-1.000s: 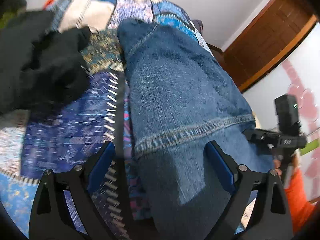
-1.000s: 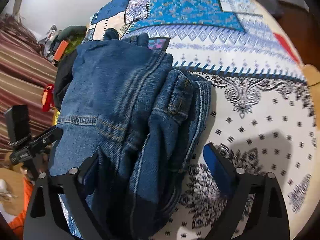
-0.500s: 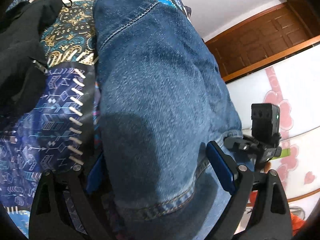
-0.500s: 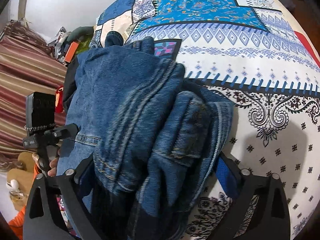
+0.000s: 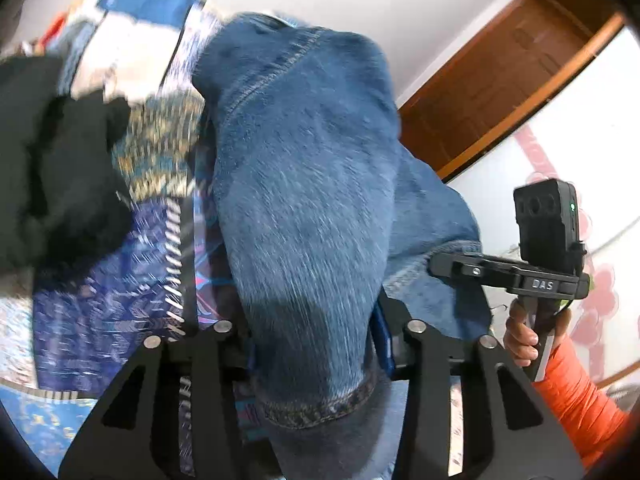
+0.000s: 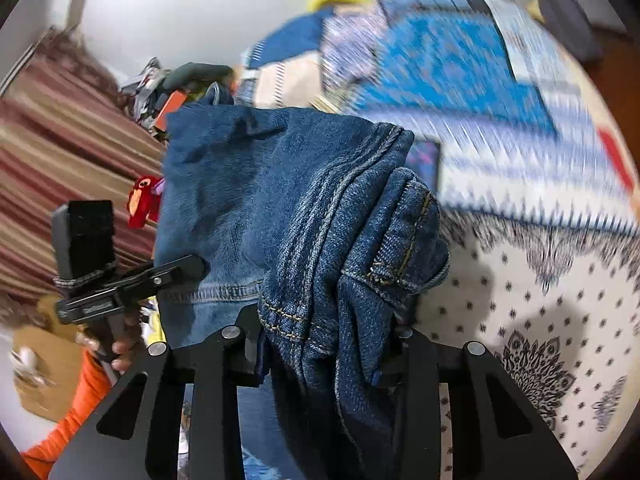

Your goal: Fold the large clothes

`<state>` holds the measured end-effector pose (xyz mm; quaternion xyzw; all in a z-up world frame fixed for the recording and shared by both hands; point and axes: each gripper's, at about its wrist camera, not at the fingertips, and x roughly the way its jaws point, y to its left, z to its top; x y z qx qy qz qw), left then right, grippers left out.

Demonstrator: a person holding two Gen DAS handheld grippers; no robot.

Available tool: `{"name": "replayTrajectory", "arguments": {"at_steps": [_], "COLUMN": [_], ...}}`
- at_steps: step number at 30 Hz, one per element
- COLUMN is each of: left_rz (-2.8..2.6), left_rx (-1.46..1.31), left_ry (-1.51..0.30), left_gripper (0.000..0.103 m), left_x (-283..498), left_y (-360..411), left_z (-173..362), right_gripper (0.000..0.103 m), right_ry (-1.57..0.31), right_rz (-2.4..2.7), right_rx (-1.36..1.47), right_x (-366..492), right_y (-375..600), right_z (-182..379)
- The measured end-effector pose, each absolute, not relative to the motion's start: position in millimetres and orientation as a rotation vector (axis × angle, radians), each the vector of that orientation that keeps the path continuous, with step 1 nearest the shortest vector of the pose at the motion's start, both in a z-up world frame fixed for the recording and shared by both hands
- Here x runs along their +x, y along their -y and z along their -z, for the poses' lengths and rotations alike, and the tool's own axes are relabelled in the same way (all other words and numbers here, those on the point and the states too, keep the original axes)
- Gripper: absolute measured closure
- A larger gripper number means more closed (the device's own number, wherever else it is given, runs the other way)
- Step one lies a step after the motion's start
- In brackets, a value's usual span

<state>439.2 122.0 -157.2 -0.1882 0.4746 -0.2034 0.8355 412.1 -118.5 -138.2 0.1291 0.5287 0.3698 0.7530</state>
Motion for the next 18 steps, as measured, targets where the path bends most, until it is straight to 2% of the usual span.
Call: {"name": "replayTrajectory", "arguments": {"at_steps": [5,10,18], "left_rz": [0.407,0.353,0.221], "left_rx": [-0.358,-0.388,-0.355], "left_ry": [-0.876,-0.753,-0.708], "left_gripper": [0.062,0.062,0.062], "left_x": [415.8,395.9,406.1], "left_y": [-152.1,-218.7,-302.4], "left_z": [94.4,46.2,8.7], "right_gripper": [0.071,0.071,0.072], "right_ry": [-1.035,-0.939,-0.895], "right_rz": [-0.84,-0.909,-0.998], "right_rx": [0.22,0.215,0.251], "right_x": [399.6,394.1,417.0], "right_y": [83.5,40.6,-52.6], "right_z": [78.0,38.0,24.9]}}
